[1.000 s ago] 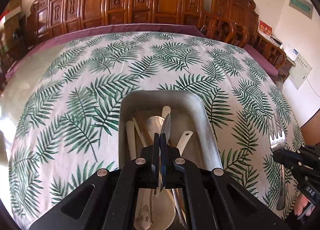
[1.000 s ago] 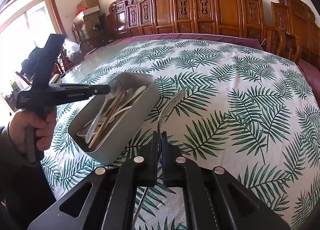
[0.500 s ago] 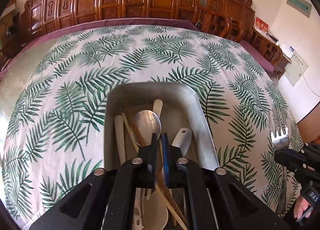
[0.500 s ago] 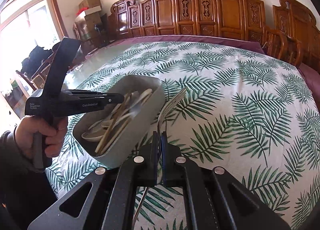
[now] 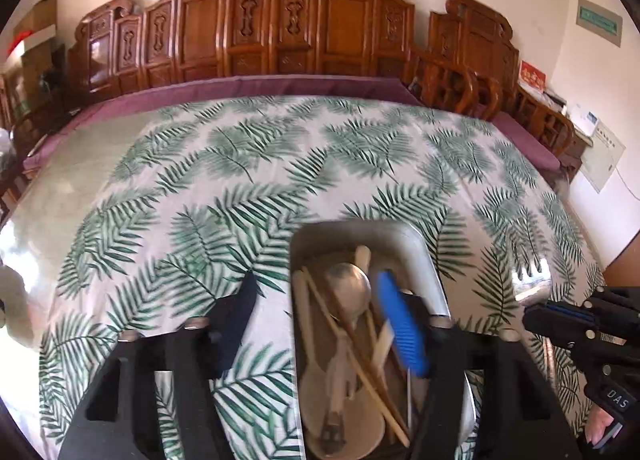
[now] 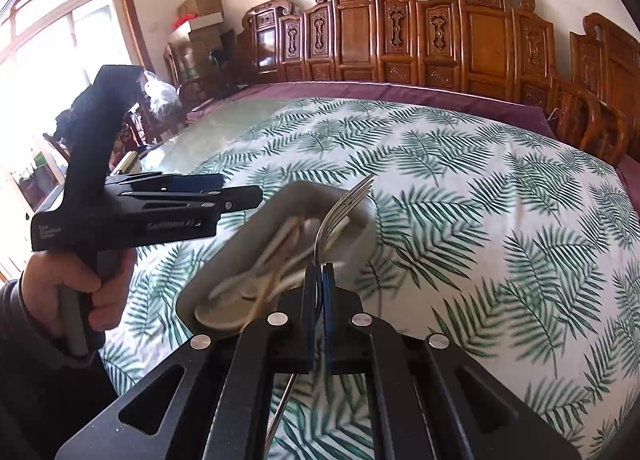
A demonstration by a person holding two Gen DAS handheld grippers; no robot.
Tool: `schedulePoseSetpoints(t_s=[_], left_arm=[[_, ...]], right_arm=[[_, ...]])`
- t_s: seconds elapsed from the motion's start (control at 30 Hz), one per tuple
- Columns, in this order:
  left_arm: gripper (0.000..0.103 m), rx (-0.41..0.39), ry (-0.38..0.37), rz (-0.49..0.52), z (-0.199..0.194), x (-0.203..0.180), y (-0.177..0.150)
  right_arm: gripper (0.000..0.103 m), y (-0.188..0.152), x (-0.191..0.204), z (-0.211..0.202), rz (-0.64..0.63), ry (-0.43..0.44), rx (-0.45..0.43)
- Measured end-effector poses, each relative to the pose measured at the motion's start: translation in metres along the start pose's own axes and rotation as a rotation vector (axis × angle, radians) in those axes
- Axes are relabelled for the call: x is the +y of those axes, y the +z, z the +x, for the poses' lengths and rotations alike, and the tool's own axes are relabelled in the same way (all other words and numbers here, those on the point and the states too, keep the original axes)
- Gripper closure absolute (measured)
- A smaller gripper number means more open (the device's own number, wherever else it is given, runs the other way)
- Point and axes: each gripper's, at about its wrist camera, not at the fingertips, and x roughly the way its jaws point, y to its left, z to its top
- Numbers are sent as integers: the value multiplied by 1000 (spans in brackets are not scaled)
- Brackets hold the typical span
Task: Organize utensils
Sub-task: 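Lower the metal spoon into the tray and open the left tool while the right tool holds the fork, then lower the metal fork into the tray and open the right tool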
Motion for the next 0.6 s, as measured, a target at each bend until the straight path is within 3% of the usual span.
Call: schedulePoseSetpoints(t_s=[0.07, 0.13, 0.27, 0.6], left_arm=[[33, -7, 11, -2, -3, 5, 2], [19, -17, 20, -9, -6, 12, 3], [9, -40, 26, -34, -12, 25, 5], [8, -48, 69, -40, -16, 40, 8]], right_arm=[[99, 6, 4, 7, -1, 8, -1], [99, 11, 6, 13, 1, 15, -3], [99, 21, 10, 25, 5, 26, -8], [99, 31, 22, 63, -2, 10, 7]])
